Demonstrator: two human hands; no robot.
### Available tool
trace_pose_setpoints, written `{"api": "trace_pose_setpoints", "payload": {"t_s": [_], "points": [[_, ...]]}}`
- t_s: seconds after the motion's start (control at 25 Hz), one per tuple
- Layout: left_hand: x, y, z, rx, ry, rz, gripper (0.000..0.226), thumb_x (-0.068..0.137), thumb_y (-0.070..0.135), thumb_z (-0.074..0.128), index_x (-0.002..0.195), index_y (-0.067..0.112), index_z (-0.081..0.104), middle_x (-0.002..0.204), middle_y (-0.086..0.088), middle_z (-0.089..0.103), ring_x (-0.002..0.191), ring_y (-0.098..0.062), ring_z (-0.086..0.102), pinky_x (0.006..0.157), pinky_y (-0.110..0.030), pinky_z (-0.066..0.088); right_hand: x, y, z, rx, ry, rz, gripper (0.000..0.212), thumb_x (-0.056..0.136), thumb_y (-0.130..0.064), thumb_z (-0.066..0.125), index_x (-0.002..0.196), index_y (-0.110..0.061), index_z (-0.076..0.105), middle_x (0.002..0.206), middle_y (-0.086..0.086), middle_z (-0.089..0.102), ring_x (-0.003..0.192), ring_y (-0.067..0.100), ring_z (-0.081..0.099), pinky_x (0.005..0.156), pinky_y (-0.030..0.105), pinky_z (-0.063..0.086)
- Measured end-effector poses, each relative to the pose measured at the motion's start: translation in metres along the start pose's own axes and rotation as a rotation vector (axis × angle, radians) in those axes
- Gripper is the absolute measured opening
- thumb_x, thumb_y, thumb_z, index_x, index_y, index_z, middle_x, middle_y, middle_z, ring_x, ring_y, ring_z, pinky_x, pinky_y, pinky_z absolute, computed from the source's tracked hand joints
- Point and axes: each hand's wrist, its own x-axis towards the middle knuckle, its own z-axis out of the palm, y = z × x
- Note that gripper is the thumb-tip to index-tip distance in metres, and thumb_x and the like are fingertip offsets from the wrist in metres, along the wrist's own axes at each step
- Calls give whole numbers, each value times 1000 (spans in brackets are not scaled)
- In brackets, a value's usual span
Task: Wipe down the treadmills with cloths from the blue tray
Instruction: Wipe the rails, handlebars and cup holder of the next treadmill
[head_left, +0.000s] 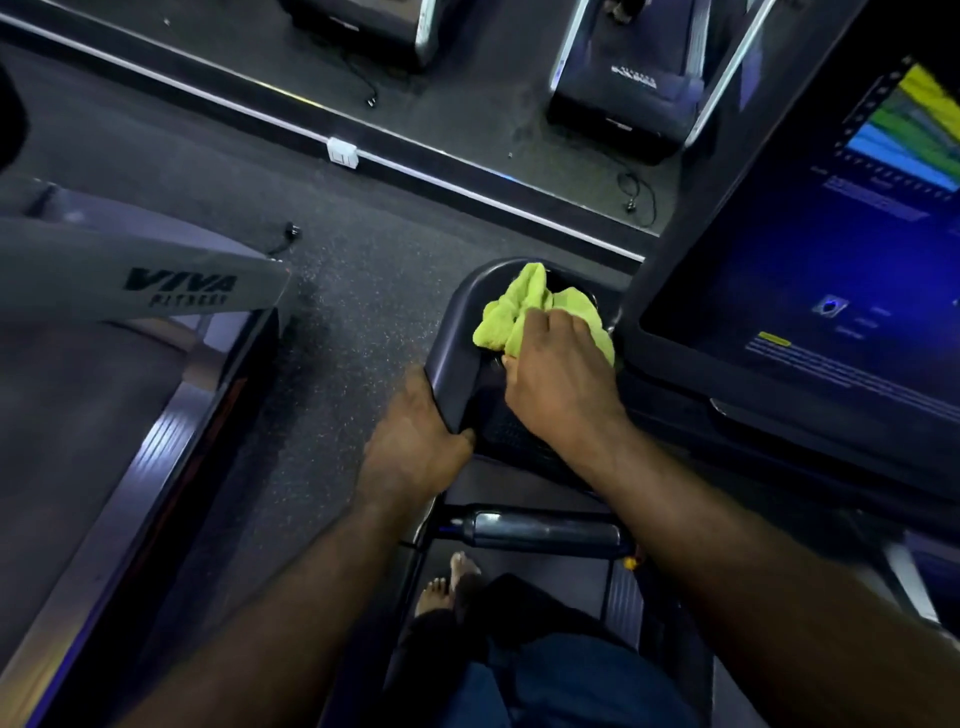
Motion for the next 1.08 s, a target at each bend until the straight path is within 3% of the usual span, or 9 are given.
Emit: {"api": "trace_pose_setpoints", "payload": {"t_s": [0.16,0.32,0.44,0.56,0.68,0.76,0.88,0.96,1.08], "points": [[1,-1,0,-11,-13,11,63,78,41,79,122,32,35,105,4,57,89,-24,63,77,-47,59,49,-3,-3,45,-414,239,80,95,-48,53,155,2,36,159,20,43,151,38,33,126,51,22],[4,-6,2,-34,-4,19,64,78,43,81,123,34,35,105,5,57,87,-20,63,76,-46,61,76,-4,-22,-20,-643,161,68,76,-42,65,138,-15,55,133,9,60,128,38,58,102,44,50],[2,-4,0,-44,-18,22,67,78,43,83,125,33,35,107,6,57,88,-19,63,77,-47,62,88,-3,-31,-65,-545,158,49,79,-31,64,122,-8,65,121,13,70,113,35,69,86,35,56],[2,-3,-2,-36,-7,8,66,76,46,82,123,33,36,107,5,58,90,-24,64,81,-51,61,99,-2,-31,110,-422,327,34,84,-29,61,111,-11,70,120,13,72,111,34,69,79,32,53],[4,-5,0,-46,-4,0,67,74,50,80,122,32,38,104,5,59,90,-25,64,80,-51,60,94,-1,-21,560,-199,689,26,84,-28,64,102,-10,72,105,8,75,96,31,72,72,28,52],[5,-5,1,-46,-12,0,67,75,51,80,125,32,39,103,6,59,90,-24,64,80,-49,59,85,0,-19,966,-43,906,21,78,-19,67,95,-8,69,85,8,71,70,26,67,56,19,51],[5,-8,1,-49,-6,12,68,78,46,81,128,33,38,100,9,57,86,-17,63,74,-43,57,71,-6,-14,1490,159,1063,48,54,-14,64,101,-7,63,85,10,70,69,27,68,62,30,61],[3,-6,3,-49,2,19,65,79,42,80,126,32,38,98,10,57,81,-13,61,68,-39,54,53,-17,-21,1395,190,922,42,70,-16,73,111,-11,64,85,0,71,70,21,70,58,24,54],[1,-5,3,-31,14,7,58,77,39,78,118,32,38,95,7,58,79,-16,61,69,-41,56,21,-21,-28,979,324,462,44,84,-8,73,124,-20,57,94,-8,66,78,11,66,63,18,51]]}}
